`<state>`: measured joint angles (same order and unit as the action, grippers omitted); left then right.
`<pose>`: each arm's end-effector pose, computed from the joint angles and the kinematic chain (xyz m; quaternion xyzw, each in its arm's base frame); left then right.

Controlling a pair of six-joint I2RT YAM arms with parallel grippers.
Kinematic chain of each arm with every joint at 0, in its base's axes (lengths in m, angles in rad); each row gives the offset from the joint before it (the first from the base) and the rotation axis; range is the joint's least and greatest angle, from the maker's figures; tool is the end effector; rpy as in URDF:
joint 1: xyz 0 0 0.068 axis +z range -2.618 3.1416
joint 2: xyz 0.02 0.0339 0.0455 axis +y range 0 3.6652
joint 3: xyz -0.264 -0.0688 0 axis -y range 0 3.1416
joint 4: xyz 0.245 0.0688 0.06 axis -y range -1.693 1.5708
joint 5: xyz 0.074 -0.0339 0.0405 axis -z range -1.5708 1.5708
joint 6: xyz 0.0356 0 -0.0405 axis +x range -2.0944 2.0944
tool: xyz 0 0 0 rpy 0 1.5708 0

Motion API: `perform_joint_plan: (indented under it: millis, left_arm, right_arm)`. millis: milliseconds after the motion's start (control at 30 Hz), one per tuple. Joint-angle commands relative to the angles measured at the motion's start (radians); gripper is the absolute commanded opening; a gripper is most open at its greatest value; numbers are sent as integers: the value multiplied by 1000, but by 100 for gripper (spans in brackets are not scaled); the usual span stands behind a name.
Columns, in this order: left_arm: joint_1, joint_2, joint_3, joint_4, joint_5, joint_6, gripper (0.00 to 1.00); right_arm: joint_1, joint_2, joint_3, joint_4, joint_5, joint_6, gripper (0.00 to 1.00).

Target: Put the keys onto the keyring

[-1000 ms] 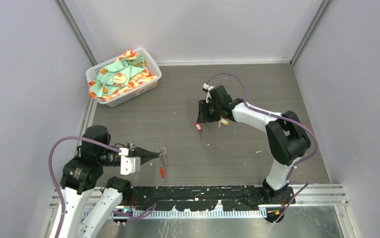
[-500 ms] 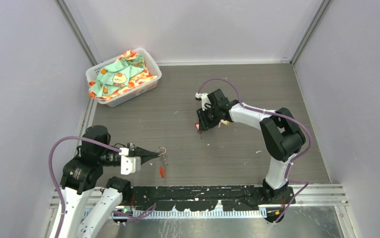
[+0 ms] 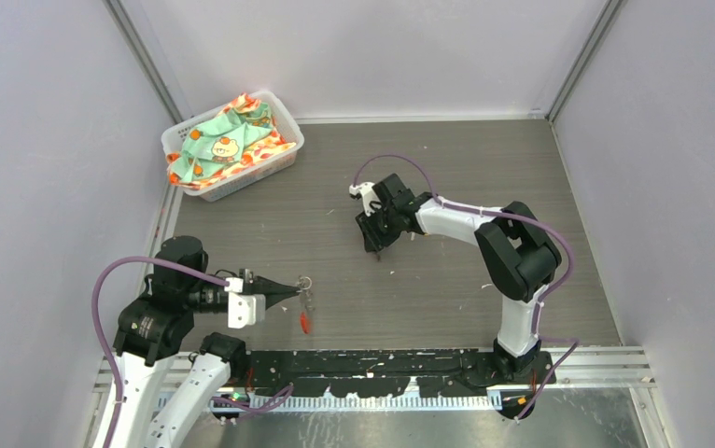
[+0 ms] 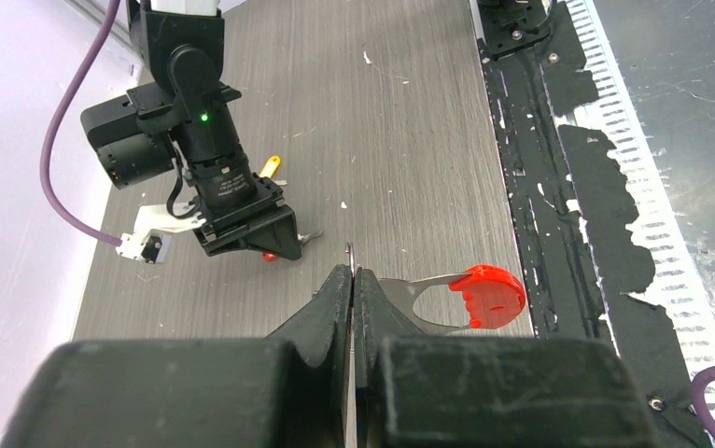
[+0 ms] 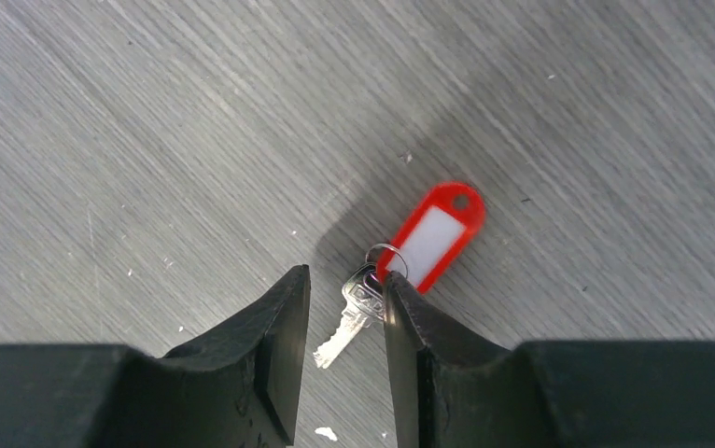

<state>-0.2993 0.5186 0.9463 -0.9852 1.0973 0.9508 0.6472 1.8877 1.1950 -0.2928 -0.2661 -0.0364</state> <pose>0.0531 -0.0495 0.3528 0.6418 0.4569 -0.2995 0.5382 0.3047 0.2420 0.1638 -0.3542 0.8813 0.2071 0.2345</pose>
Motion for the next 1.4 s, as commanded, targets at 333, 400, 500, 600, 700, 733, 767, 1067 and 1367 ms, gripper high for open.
perform_joint_plan:
  millis: [333,400,500,600,700,733,767,1067,1367]
  left_arm:
    - [-1,0,28,15,10,5,0]
    - [-1,0,29,15,12,4,0]
    - [-1,0,31,14,12,4,0]
    - [-1,-2,31,16,10,4,0]
    - [-1,-3,31,17,7,4,0]
    - [-1,-2,31,17,8,4,0]
    - [-1,-2,31,17,6,4,0]
    - [-1,2,31,19,9,3,0]
    - [-1,5,17,19,10,-17,0]
  right_arm:
    - [0,-3,48,25,73,-36,38]
    - [0,0,49,26,74,-34,38]
    - [-1,6,55,26,74,-34,37]
    - [-1,17,63,20,70,-36,35]
    - [0,28,67,17,66,-40,33]
    - [-1,30,66,18,65,-40,32]
    - [-1,33,66,18,64,-39,31]
    - [-1,29,58,6,53,-27,5]
    - [26,-137,5,-1,5,29,1]
